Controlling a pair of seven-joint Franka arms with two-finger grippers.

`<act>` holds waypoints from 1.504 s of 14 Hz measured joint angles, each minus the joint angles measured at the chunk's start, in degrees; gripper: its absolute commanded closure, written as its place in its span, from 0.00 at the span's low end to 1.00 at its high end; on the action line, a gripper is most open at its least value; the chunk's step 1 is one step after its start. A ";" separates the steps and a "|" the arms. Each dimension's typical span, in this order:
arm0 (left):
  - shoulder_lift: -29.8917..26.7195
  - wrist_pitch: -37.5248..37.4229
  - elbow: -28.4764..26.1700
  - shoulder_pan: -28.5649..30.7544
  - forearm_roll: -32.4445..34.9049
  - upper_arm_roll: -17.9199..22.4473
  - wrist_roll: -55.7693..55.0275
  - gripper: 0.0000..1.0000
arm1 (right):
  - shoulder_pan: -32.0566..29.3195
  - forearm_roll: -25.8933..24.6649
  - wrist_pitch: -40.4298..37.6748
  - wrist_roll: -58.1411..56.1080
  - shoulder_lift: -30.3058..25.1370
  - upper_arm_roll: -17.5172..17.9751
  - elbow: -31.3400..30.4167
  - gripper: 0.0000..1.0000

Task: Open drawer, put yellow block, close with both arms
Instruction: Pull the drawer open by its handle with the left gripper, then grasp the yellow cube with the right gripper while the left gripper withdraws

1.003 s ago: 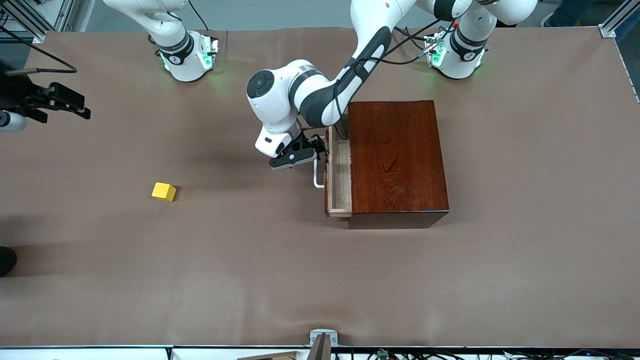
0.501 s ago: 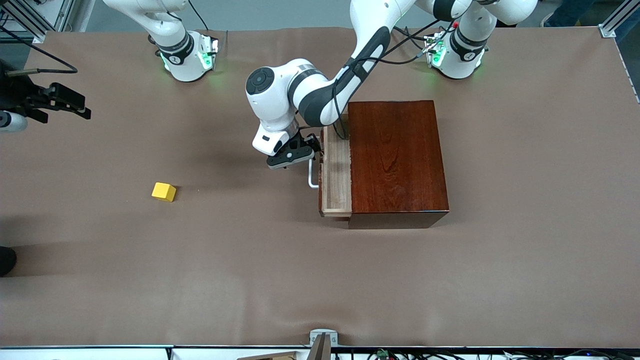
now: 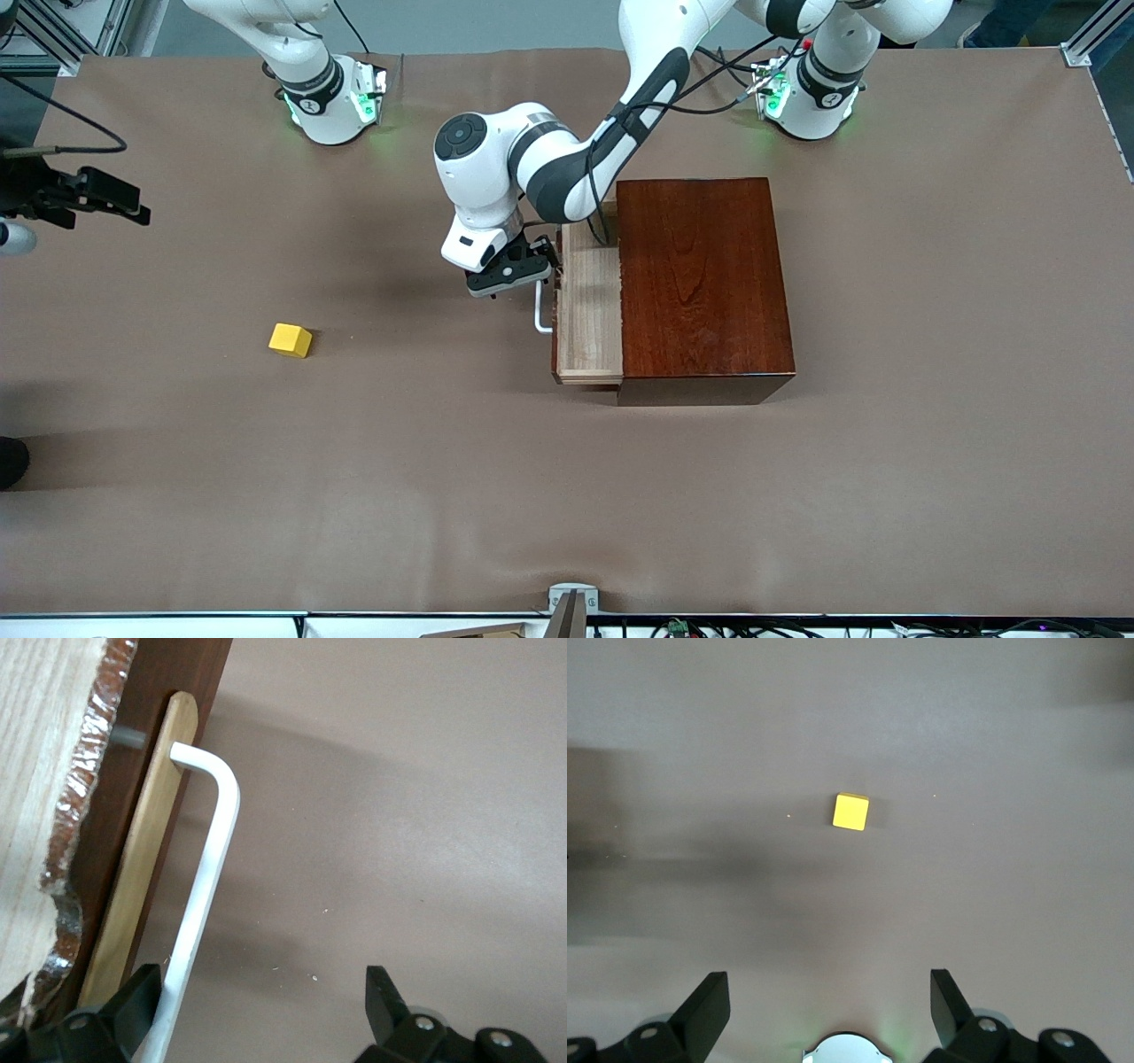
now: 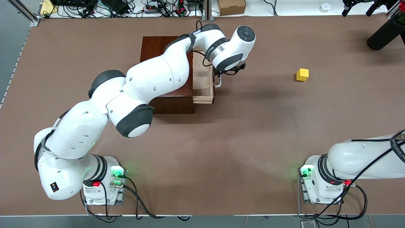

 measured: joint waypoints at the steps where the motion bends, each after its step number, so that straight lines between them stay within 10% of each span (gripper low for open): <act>1: 0.00 0.02 0.00 -0.01 0.00 0.00 -0.08 0.00 | -0.03 0.00 0.04 0.00 0.23 -0.01 0.00 0.00; 12: 0.25 2.54 0.42 -0.19 -0.27 -0.78 -1.86 0.00 | -0.03 0.08 5.29 0.03 7.24 0.24 -0.28 0.00; 21: -4.61 -12.35 4.17 -0.96 -1.66 -1.70 -4.33 0.00 | -0.33 0.10 10.96 0.10 14.86 0.17 -1.17 0.00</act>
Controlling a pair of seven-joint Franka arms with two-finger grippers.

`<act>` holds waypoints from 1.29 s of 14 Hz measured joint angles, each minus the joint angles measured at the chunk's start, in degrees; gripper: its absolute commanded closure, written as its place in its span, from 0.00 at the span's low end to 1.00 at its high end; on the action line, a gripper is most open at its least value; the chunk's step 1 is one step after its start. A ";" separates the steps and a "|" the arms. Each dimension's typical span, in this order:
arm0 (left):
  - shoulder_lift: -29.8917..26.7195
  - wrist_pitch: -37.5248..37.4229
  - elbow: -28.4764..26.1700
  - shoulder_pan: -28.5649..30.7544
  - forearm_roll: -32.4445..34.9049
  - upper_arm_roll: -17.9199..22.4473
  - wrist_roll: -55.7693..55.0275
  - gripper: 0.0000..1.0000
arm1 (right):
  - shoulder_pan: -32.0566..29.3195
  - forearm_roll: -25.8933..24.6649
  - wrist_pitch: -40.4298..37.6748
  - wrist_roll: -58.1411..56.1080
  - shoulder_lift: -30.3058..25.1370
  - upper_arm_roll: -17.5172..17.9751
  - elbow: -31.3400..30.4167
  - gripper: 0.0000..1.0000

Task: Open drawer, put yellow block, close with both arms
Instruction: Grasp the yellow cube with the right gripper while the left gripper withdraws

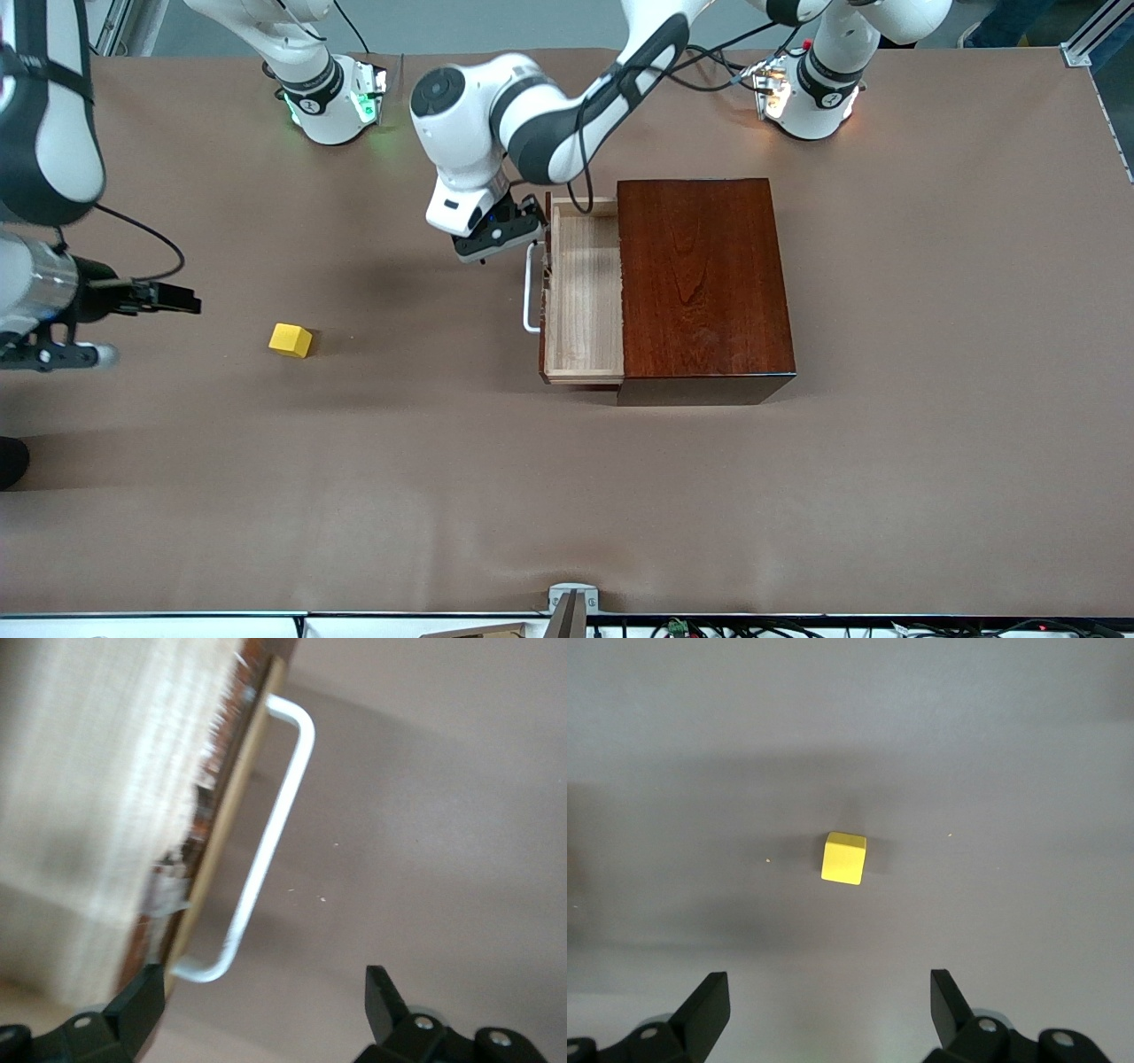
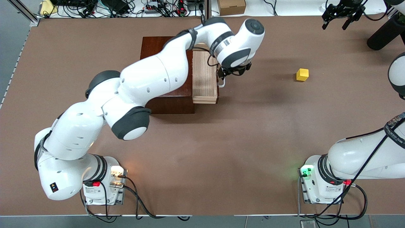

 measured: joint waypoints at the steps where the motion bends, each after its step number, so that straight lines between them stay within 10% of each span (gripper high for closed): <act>1: -1.47 -2.08 0.05 0.11 0.21 0.25 0.00 0.00 | 0.00 0.01 0.42 0.00 1.41 0.03 -0.06 0.00; 7: -13.75 -16.01 0.86 4.76 2.22 1.08 8.05 0.00 | -0.69 0.02 13.58 0.01 5.66 -0.09 -7.35 0.00; 18: -32.14 -27.15 -8.53 34.97 2.82 0.85 50.05 0.00 | -0.53 1.39 37.50 2.63 5.94 0.94 -27.20 0.00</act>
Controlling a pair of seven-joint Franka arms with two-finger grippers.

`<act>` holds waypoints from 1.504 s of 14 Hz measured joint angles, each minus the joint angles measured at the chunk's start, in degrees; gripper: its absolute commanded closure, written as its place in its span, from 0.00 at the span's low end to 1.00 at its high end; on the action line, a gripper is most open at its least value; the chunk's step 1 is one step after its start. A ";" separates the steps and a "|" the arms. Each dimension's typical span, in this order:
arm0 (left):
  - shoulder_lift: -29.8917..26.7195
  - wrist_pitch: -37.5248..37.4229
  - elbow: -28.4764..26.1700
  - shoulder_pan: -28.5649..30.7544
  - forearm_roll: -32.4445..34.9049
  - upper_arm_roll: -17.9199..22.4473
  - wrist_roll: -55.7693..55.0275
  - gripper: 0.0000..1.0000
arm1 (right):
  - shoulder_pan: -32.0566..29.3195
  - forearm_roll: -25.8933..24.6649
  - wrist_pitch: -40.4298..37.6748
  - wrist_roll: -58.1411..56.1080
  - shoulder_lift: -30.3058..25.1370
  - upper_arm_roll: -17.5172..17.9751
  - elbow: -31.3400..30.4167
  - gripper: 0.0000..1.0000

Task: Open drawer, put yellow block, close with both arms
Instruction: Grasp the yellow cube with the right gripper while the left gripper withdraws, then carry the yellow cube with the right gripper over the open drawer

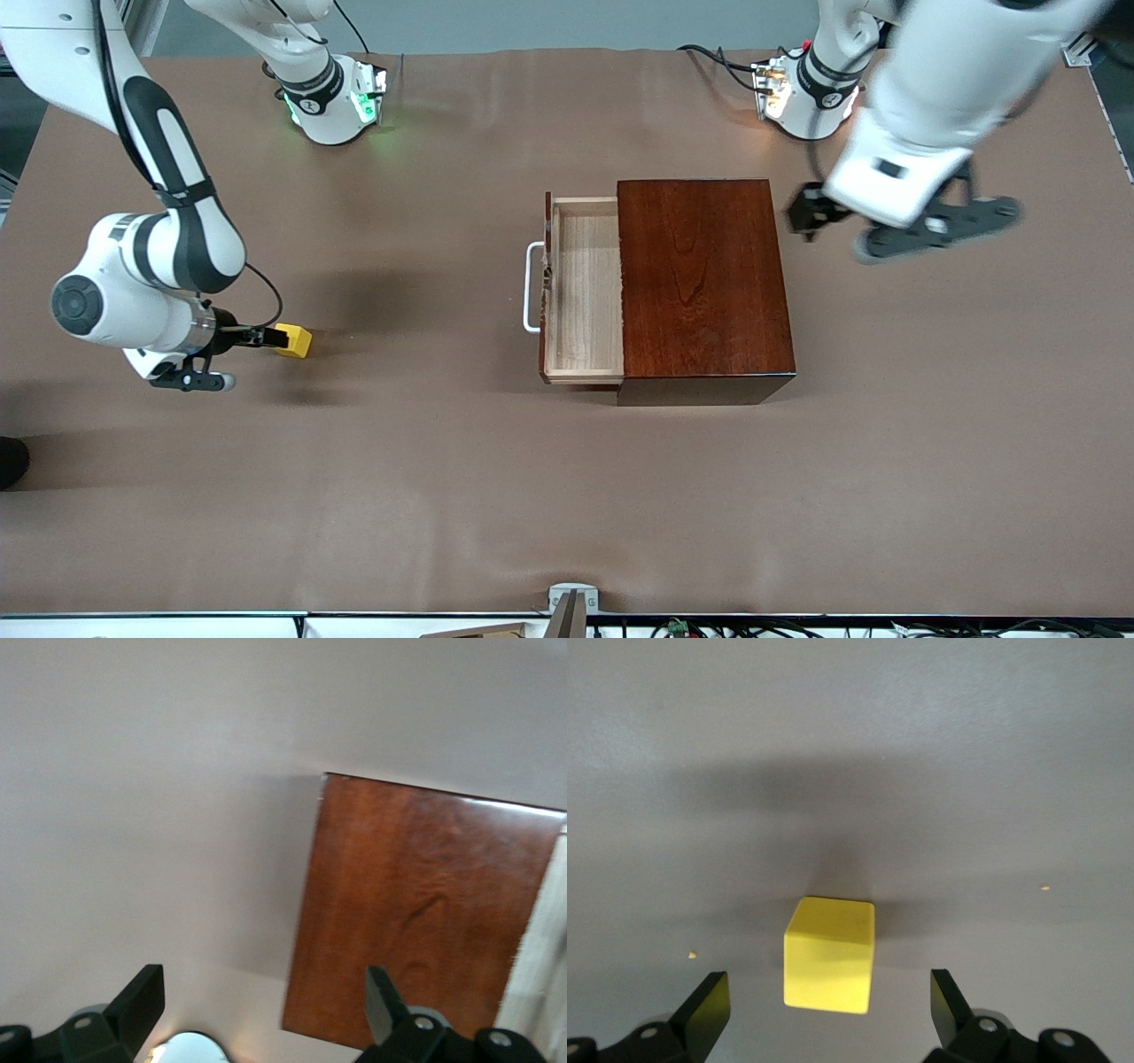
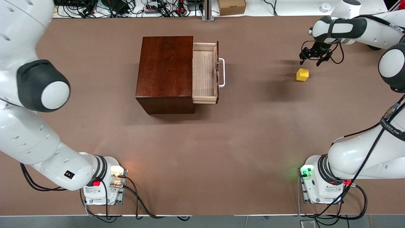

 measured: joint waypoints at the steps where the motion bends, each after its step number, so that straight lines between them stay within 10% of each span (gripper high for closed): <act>1: -1.09 0.13 -1.37 2.09 0.00 -0.07 3.27 0.00 | 0.44 0.00 3.00 0.08 0.24 0.12 -1.72 0.00; 4: -4.50 1.76 -5.94 7.26 0.00 -0.23 11.28 0.00 | 1.24 0.00 9.45 0.69 2.22 0.14 -5.23 0.13; 6: -7.30 4.09 -10.13 9.55 0.00 -0.29 14.68 0.00 | 1.23 0.00 11.23 0.69 3.83 -0.01 -5.84 0.96; 14: -10.86 7.15 -14.49 13.16 -2.39 -0.39 16.70 0.00 | 1.11 0.16 0.78 1.68 3.48 -0.15 -2.13 1.00; 21: -10.87 7.58 -14.61 13.57 -2.44 -0.93 16.78 0.00 | 10.16 0.72 -16.76 24.86 -3.43 1.44 6.56 1.00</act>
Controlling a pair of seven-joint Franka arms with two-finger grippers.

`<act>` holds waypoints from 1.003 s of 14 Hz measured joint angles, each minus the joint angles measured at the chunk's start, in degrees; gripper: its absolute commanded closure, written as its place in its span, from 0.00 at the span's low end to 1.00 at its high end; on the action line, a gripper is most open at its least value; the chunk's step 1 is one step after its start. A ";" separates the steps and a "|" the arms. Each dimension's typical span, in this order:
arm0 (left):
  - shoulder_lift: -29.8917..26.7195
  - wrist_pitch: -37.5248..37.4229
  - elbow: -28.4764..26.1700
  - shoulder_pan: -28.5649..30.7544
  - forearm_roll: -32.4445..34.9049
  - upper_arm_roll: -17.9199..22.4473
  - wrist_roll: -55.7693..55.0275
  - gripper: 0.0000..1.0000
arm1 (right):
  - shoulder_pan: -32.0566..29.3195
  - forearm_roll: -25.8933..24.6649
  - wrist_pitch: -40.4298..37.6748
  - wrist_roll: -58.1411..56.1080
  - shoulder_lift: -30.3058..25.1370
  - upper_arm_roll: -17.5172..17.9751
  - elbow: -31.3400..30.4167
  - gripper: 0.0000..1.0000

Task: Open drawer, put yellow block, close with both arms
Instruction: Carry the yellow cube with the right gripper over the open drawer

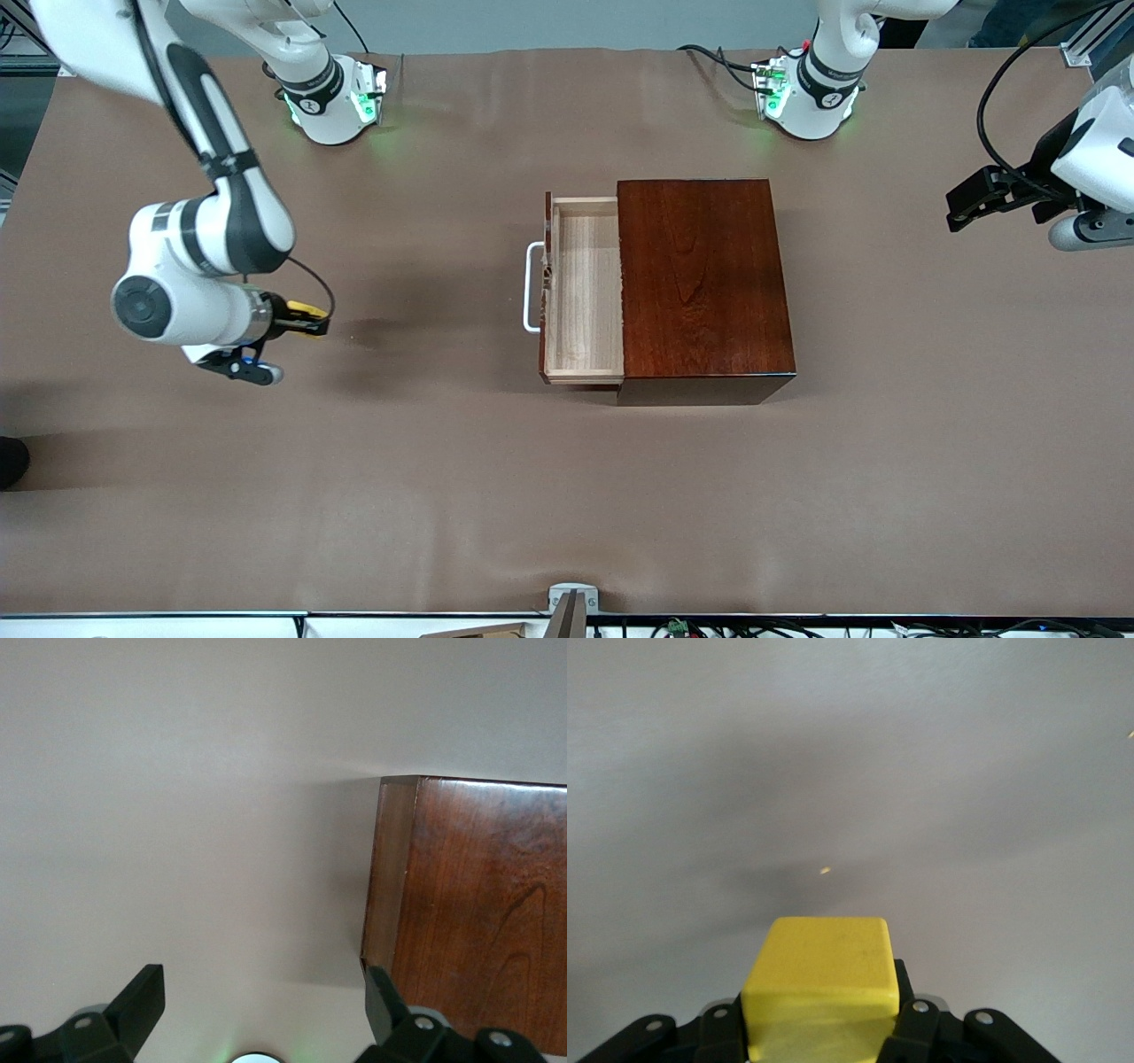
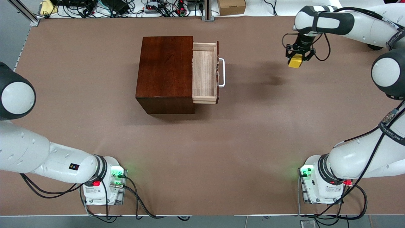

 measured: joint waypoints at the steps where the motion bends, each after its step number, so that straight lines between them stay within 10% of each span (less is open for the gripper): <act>1: 0.00 0.01 -0.16 0.81 -0.18 -1.02 0.23 0.00 | 1.14 0.93 -0.02 2.00 -0.41 0.06 0.02 1.00; 6: -0.36 1.51 -3.00 13.19 -0.42 -14.69 0.40 0.00 | 4.43 3.08 -5.42 10.69 -1.45 0.10 3.82 1.00; 14: -5.35 4.09 -9.37 17.31 -0.49 -17.68 0.64 0.00 | 19.22 8.11 -9.52 42.91 -1.70 0.26 14.92 1.00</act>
